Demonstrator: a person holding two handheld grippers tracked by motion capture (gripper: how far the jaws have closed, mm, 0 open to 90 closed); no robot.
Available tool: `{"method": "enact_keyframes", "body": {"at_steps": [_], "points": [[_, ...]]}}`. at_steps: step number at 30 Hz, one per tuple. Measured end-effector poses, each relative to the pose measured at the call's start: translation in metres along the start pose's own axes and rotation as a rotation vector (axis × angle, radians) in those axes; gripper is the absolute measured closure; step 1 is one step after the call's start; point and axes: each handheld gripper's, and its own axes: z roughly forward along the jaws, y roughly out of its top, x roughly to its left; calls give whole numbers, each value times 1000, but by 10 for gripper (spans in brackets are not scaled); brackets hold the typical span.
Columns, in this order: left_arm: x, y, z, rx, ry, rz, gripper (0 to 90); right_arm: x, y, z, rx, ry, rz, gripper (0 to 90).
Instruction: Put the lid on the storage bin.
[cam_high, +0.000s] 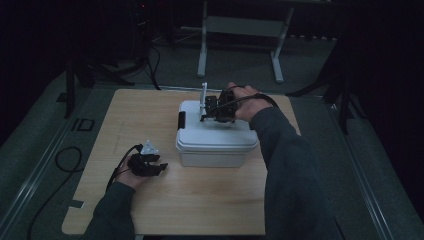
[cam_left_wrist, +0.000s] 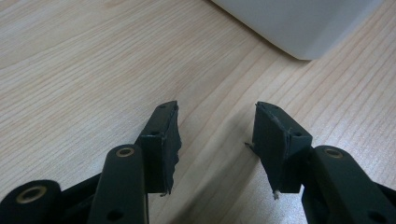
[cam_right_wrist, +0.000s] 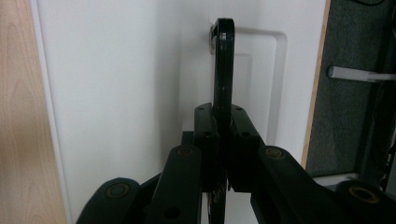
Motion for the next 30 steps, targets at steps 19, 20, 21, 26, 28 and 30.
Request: {"method": "enact_keyframes", "body": {"at_steps": [19,20,21,26,28,30], "points": [[0,0,0,-2,0,1,507,-1,5,4,-2,-3,2,844],[0,0,0,-2,1,0,507,-1,5,4,-1,-2,2,844],[0,0,0,-2,2,1,508,0,5,4,3,-2,4,844],[-1,0,-1,3,2,3,507,0,7,7,6,-3,7,844],[-1,0,-1,3,3,5,507,0,8,8,1,-1,6,843],[-1,0,-1,3,2,3,506,1,10,9,2,1,4,843]]}}
